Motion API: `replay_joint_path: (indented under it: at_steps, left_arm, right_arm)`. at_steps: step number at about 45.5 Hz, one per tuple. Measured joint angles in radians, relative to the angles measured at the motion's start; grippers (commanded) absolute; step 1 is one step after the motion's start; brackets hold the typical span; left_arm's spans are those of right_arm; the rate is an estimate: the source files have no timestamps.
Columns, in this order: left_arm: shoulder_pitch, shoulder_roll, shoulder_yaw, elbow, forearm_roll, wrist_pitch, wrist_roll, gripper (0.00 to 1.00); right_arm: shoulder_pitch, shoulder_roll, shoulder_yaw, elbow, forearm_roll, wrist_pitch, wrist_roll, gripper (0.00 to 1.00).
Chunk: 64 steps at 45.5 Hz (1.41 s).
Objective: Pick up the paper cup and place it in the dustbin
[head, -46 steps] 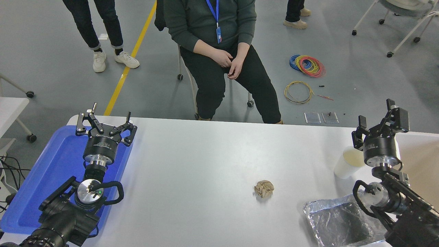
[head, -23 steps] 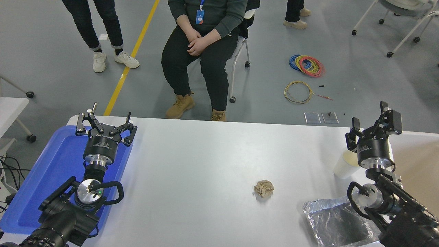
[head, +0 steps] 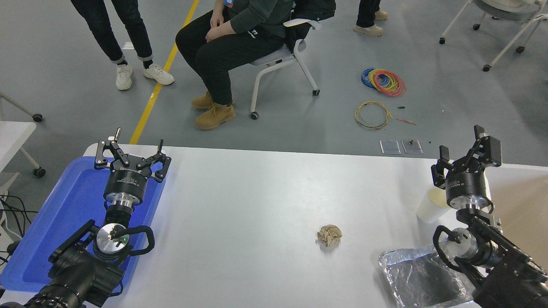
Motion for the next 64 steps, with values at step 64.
replay_joint_path:
  at_steps: [64]
  left_arm:
    - [0.000, 0.000, 0.000, 0.000, 0.000, 0.000, 0.000, 1.00]
  right_arm:
    - [0.079, -0.164, -0.127, -0.002, 0.039, -0.003, -0.013, 1.00]
